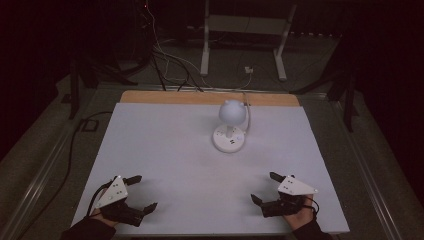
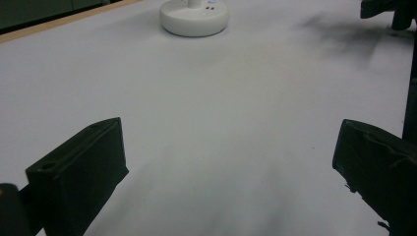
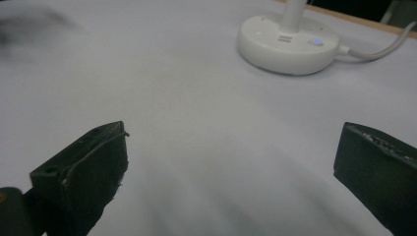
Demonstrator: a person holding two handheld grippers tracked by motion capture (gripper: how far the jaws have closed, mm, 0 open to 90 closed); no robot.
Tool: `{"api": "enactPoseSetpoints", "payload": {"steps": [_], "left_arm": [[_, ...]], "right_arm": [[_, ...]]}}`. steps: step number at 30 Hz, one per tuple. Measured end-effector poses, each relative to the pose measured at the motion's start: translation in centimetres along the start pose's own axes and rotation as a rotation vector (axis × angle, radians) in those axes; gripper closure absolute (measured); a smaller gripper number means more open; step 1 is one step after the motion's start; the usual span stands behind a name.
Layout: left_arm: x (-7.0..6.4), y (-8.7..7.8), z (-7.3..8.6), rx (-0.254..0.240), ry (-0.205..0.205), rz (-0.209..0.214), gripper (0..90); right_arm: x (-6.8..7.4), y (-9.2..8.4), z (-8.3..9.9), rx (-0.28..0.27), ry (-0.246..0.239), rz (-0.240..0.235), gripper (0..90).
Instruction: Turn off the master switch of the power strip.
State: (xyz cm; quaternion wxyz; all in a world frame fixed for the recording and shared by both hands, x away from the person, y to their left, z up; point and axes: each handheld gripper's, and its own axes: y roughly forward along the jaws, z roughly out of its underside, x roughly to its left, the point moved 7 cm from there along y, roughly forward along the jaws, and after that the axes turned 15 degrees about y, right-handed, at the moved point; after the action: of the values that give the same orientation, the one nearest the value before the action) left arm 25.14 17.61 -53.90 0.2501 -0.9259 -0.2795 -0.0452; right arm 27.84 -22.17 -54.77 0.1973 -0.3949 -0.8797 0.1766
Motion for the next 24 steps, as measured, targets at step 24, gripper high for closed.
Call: {"api": "enactPoseSetpoints", "payload": {"steps": [24], "left_arm": [[-0.10,-0.04,-0.08,-0.009,0.000,0.011,0.3]], "right_arm": [[0.65,0.26,0.19,0.049,-0.016,-0.007,0.0]]}}
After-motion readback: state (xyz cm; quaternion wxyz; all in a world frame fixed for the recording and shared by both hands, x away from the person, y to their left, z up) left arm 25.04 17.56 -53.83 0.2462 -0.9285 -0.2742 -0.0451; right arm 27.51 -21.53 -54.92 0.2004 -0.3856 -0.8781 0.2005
